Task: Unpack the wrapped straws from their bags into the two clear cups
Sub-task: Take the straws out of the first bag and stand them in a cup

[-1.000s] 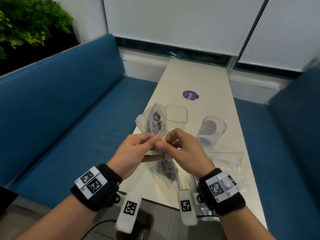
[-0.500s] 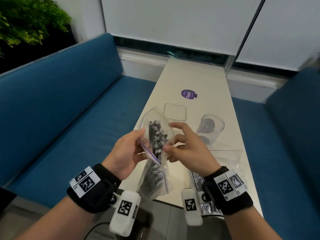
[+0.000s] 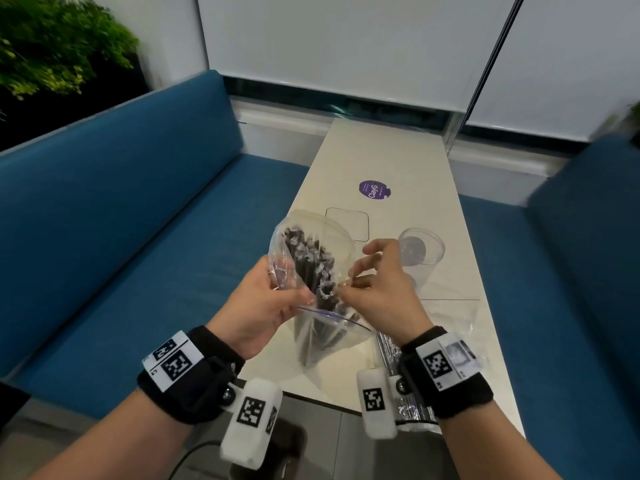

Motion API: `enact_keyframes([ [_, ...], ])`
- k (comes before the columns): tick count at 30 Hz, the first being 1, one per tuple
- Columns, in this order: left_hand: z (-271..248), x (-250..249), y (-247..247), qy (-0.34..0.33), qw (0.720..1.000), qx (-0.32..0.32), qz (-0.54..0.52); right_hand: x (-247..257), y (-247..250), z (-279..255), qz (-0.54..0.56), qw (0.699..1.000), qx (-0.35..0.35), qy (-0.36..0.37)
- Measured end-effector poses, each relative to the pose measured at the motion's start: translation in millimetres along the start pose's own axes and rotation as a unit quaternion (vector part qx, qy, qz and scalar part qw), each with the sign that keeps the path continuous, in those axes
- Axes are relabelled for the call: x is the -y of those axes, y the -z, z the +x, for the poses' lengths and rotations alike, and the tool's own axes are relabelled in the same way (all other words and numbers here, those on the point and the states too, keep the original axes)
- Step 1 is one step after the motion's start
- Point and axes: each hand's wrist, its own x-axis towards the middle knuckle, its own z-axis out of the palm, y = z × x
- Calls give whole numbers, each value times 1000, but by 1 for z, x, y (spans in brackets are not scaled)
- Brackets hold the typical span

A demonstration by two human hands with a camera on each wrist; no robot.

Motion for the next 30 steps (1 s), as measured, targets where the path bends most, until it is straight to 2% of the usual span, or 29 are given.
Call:
enact_keyframes([
  [2,-2,0,2,1,1000,-24,5,-6,4,5,-34,998,-46,13],
  [4,-3,-1,8,0,997,-72,13,-15,12,9,-35,996,-81,-4],
  [6,-2,-4,11,-42,989,-112,82,-21,15,9,-34,996,-81,-7],
  [7,-3,-7,11,-79,977,-120,158,-21,13,9,-31,997,-71,8],
  [9,-4,-12,10,-140,930,-92,327,-18,8,8,10,997,-53,48],
  [11,-1,-17,12,-135,892,-55,429,-15,5,9,69,994,-33,77],
  [12,2,-18,16,-120,890,-49,437,-15,5,10,86,992,-17,88],
  [13,5,-18,20,-103,901,-54,418,-16,5,10,102,990,4,98],
  [14,9,-18,23,-89,928,-70,356,-19,5,10,113,988,21,103],
  [16,16,-19,24,-62,974,-111,187,-20,7,8,109,989,34,93],
  [17,18,-20,22,-51,981,-132,135,-19,8,7,79,992,38,89],
  [20,29,-15,20,-40,972,-205,110,-20,9,2,-107,988,68,86],
  [22,33,-13,20,-26,963,-219,156,-23,8,3,-154,983,67,78],
  [25,32,-13,20,-14,958,-188,217,-32,10,4,-86,995,3,59],
  [28,35,-15,25,4,958,-200,205,-33,11,1,69,997,-30,18],
  [30,36,-13,29,21,961,-201,187,-33,8,-1,134,990,-45,-10],
])
